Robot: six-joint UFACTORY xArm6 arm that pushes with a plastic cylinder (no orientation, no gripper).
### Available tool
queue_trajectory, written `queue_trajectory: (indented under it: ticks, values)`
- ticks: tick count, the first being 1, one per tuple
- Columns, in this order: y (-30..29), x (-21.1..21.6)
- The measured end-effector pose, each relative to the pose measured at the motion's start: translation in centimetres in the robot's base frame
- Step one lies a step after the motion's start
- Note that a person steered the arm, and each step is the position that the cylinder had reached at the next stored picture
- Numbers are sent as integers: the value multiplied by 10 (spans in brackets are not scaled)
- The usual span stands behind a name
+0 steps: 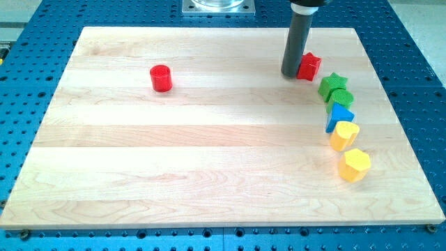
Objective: Push the red star into the green star
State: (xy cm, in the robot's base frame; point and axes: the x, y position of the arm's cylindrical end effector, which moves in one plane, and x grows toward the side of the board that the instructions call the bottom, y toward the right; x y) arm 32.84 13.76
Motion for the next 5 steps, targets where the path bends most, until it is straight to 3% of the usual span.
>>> queue_trajectory:
  ticks: [2, 4, 5]
  values:
    - [35, 0]
    - [33, -37]
    - [65, -34]
